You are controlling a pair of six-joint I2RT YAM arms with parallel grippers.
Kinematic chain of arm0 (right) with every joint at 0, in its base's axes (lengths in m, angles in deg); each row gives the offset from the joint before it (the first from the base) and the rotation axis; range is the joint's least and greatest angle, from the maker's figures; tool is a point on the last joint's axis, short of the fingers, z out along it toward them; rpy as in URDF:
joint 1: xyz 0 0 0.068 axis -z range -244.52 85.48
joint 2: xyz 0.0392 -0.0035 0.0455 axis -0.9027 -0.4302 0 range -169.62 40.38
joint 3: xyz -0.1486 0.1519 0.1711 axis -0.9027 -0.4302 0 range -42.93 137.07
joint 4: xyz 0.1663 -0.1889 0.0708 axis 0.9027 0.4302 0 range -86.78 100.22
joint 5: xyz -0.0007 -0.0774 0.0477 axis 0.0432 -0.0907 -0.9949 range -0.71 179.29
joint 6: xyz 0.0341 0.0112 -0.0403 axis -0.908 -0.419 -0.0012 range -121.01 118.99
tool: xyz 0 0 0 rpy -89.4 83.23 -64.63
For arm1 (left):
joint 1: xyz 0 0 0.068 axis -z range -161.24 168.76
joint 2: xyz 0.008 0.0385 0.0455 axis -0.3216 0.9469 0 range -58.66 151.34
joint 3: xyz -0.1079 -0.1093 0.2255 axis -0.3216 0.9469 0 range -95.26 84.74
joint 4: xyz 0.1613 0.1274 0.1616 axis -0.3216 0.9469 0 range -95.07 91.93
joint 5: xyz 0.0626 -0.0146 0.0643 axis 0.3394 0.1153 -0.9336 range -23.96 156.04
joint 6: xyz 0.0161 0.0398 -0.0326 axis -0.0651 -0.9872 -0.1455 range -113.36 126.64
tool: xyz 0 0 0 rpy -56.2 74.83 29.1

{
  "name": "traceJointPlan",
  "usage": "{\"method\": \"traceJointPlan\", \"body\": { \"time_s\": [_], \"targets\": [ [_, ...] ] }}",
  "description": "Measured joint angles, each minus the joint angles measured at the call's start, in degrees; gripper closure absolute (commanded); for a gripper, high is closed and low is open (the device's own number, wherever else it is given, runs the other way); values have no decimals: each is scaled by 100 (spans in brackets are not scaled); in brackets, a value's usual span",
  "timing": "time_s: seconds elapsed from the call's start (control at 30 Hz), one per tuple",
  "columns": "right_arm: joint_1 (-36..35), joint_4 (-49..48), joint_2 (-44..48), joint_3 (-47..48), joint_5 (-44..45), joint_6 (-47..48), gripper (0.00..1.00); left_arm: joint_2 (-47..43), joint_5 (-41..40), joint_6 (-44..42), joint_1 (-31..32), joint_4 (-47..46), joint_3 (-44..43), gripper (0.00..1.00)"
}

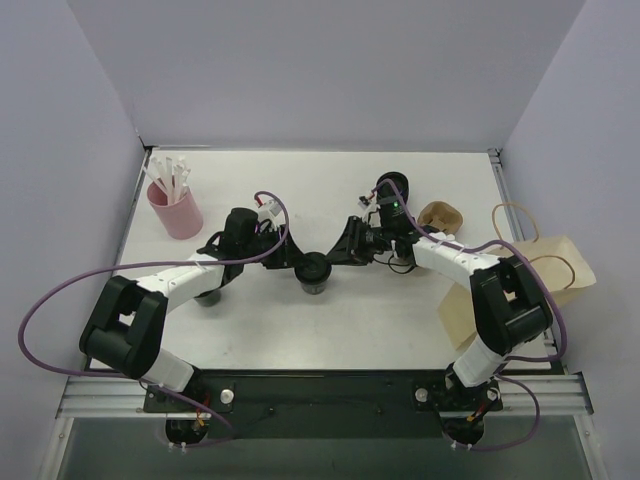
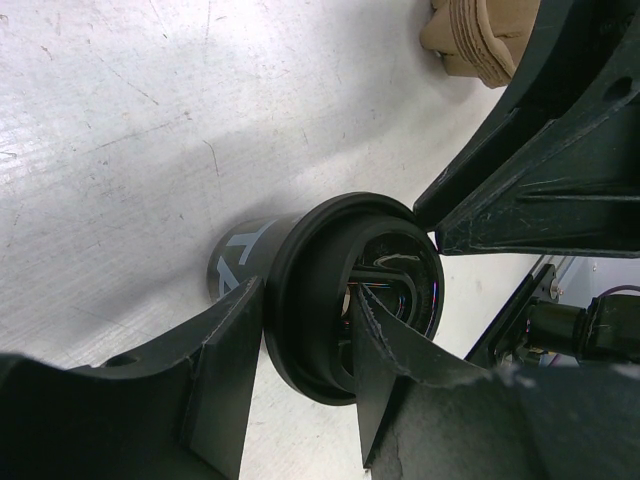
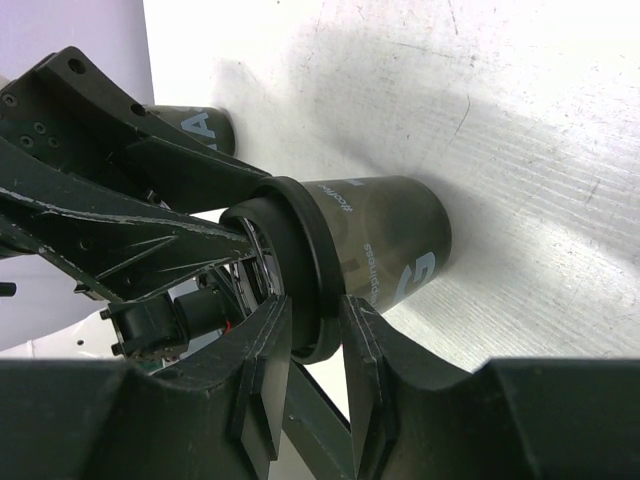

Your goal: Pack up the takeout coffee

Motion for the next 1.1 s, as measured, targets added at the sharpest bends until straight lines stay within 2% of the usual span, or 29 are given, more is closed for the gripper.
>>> {"method": "traceJointPlan", "body": {
  "time_s": [0.57,1.1],
  "targets": [
    [96,-704,-55,-385,-192,-146,80,-4,-7,33,-2,-295,155,52],
    [127,-1414,-83,-822,-271,-223,82,-61,-120,243,28,-815,452,52]
  ]
}}
